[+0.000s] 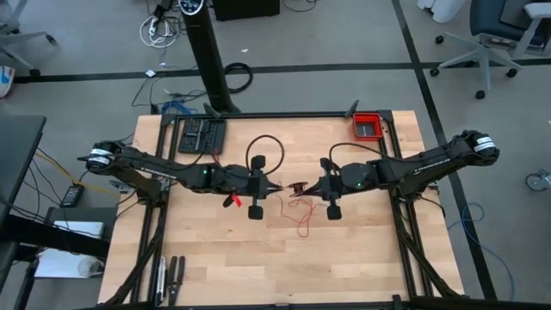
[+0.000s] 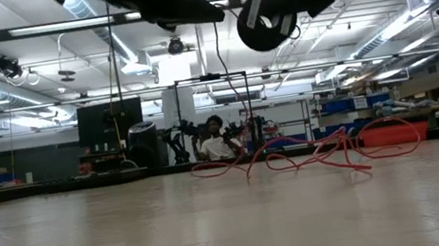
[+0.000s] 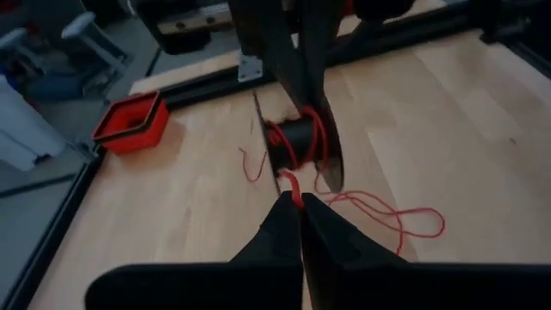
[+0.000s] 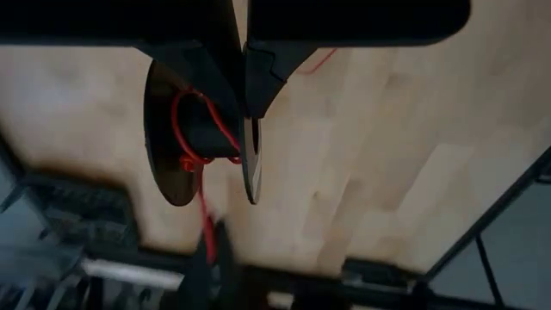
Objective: Coil cords
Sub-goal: Coil the red wire on the black spool
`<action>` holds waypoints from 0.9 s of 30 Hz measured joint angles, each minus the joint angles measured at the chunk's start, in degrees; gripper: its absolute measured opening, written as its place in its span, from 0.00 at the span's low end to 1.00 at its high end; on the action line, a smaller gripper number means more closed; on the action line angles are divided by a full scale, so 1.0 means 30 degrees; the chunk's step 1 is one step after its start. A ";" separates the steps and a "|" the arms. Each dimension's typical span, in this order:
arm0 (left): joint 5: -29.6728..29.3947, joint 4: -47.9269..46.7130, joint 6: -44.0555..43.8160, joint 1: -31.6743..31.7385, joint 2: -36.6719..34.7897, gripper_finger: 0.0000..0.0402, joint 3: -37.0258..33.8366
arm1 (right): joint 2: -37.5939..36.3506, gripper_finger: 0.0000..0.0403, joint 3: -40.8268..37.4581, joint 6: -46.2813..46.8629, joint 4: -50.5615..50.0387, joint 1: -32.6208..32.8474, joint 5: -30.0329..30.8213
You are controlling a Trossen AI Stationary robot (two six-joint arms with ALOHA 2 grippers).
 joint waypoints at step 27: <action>-0.1593 0.0840 1.1502 -0.0175 0.2858 0.00 0.3756 | 0.3175 0.00 -0.0015 -0.0432 0.6395 -0.0883 -0.6824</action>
